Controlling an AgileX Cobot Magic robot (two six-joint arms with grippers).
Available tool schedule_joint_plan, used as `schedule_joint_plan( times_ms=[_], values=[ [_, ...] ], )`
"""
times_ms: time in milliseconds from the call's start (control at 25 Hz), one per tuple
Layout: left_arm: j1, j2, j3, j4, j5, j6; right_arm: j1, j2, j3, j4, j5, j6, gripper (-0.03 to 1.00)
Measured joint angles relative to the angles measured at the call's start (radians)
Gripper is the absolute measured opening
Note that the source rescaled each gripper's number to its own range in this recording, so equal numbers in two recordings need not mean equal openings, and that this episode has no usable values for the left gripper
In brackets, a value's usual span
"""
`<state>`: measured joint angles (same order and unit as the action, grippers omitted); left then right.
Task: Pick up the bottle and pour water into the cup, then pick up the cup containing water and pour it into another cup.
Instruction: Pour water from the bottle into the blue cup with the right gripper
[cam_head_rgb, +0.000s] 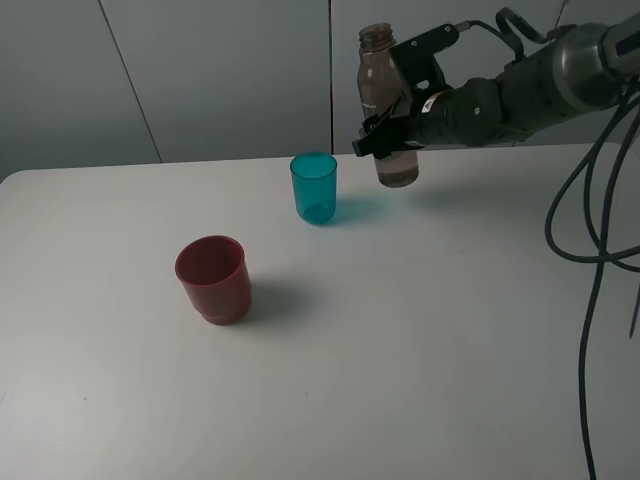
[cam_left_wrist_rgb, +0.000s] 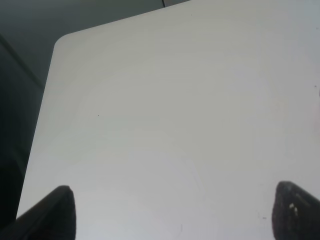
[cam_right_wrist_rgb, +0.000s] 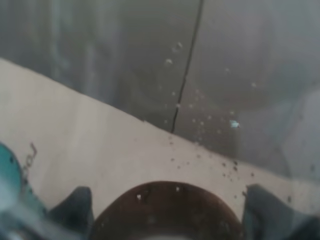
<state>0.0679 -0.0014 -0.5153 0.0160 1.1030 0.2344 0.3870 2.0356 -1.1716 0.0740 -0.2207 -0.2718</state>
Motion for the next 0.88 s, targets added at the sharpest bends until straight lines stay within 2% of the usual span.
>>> schedule_joint_plan(
  times_ms=[120, 320, 640, 880],
  values=[
    [0.000, 0.000, 0.000, 0.000, 0.000, 0.000, 0.000, 0.037, -0.041, -0.020, 0.017, -0.028, 0.00],
    [0.000, 0.000, 0.000, 0.000, 0.000, 0.000, 0.000, 0.073, -0.126, -0.020, 0.121, -0.067, 0.00],
    [0.000, 0.000, 0.000, 0.000, 0.000, 0.000, -0.002, 0.073, -0.139, -0.022, 0.123, -0.201, 0.00],
    [0.000, 0.000, 0.000, 0.000, 0.000, 0.000, -0.044, 0.073, -0.139, 0.026, 0.092, -0.305, 0.00]
  ],
)
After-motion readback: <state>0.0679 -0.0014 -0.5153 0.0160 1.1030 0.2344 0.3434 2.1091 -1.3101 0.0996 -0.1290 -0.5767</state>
